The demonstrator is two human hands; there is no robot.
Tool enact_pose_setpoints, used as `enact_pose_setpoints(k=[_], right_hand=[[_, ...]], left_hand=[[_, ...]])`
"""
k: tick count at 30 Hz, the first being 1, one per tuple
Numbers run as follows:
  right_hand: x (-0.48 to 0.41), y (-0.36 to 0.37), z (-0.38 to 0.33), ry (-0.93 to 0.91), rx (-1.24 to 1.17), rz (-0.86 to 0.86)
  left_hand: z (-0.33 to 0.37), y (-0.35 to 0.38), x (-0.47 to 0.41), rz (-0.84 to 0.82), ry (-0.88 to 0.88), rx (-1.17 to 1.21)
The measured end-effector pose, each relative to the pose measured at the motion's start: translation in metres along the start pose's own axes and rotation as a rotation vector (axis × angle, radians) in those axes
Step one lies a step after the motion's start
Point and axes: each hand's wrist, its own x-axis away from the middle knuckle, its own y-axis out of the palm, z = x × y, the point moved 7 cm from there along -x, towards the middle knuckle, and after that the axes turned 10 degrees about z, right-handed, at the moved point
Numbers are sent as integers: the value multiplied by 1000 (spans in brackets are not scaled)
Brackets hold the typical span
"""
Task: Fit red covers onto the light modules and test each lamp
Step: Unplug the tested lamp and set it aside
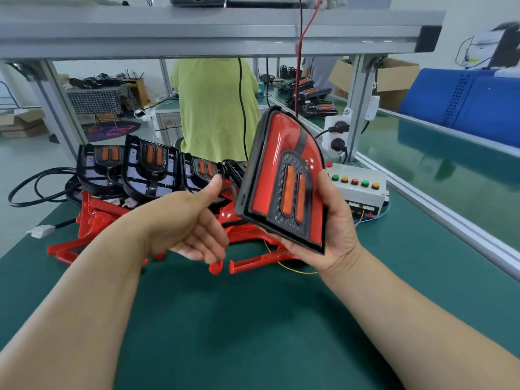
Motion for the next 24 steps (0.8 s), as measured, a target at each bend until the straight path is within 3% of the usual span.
enact_pose_setpoints(k=[3, 12, 20, 22, 24], right_hand=[[2, 4, 2, 32, -12, -32], [4, 10, 11, 84, -5, -75], [-4, -4, -20, -126, -46, 18], [-4, -6, -27, -177, -62, 34], [-4, -8, -30, -207, -62, 58]], left_hand=[[-16, -11, -3, 36, -65, -85], [-4, 7, -5, -132, 10, 198], [7, -16, 4, 106, 188, 14], [16, -13, 12, 40, 257, 94], [28, -1, 27, -158, 310, 216]])
